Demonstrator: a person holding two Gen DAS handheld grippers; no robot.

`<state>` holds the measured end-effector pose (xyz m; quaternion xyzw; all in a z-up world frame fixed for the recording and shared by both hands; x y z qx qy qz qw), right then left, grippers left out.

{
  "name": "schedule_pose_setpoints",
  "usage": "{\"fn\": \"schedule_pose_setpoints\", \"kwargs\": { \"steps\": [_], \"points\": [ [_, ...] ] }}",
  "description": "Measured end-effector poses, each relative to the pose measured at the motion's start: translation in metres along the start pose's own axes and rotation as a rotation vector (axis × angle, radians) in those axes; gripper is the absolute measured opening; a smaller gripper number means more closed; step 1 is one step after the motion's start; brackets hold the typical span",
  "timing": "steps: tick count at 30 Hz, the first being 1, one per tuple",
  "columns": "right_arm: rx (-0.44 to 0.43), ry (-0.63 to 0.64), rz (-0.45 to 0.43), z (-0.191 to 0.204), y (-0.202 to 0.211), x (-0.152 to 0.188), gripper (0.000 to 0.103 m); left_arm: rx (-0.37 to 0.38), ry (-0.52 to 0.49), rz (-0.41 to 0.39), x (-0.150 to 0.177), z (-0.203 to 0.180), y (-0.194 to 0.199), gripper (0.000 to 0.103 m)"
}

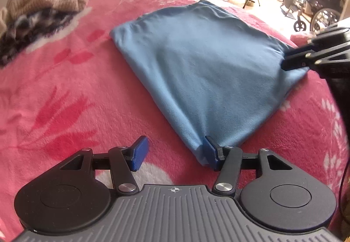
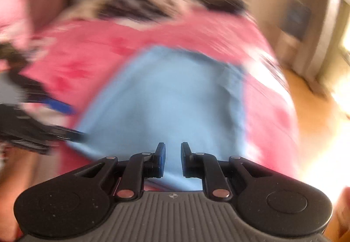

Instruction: Fold clothes

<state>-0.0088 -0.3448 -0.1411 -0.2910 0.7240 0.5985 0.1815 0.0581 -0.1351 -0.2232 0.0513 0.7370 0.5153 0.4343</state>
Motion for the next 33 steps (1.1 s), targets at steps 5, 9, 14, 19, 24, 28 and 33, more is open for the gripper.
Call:
{"fn": "schedule_pose_setpoints", "kwargs": {
  "steps": [5, 9, 14, 19, 24, 28, 33],
  "points": [
    [0.012, -0.084, 0.042, -0.03, 0.0, 0.004, 0.016, -0.013, -0.008, 0.02, 0.0, 0.001, 0.012, 0.055],
    [0.008, -0.098, -0.056, -0.045, 0.01, -0.026, 0.016, -0.03, -0.007, -0.002, -0.014, 0.007, 0.015, 0.055],
    [-0.027, -0.079, -0.112, -0.039, -0.011, -0.06, 0.016, -0.05, -0.005, -0.033, -0.033, 0.015, 0.018, 0.055],
    [-0.077, -0.14, -0.053, -0.037, -0.046, -0.064, 0.016, -0.005, -0.033, 0.0, -0.03, 0.003, -0.004, 0.055],
    [-0.024, -0.208, 0.027, -0.062, -0.051, -0.04, 0.016, 0.04, -0.022, 0.019, -0.02, 0.0, -0.013, 0.056],
    [-0.076, -0.307, 0.015, -0.079, -0.038, -0.043, 0.016, 0.098, 0.091, 0.026, -0.019, 0.014, -0.012, 0.056],
    [-0.168, -0.307, -0.025, -0.057, -0.047, -0.073, 0.016, 0.117, 0.154, 0.028, -0.018, 0.018, -0.011, 0.056]
  ]
}}
Point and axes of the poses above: each gripper's, at about its wrist camera, not at the fingertips, and y roughly against the way its jaws point, z to its left, x to its underside, the point moved 5 cm from there along -y, roughly the way its jaws point, and after that the axes turned 11 degrees about x, right-handed, at the moved point
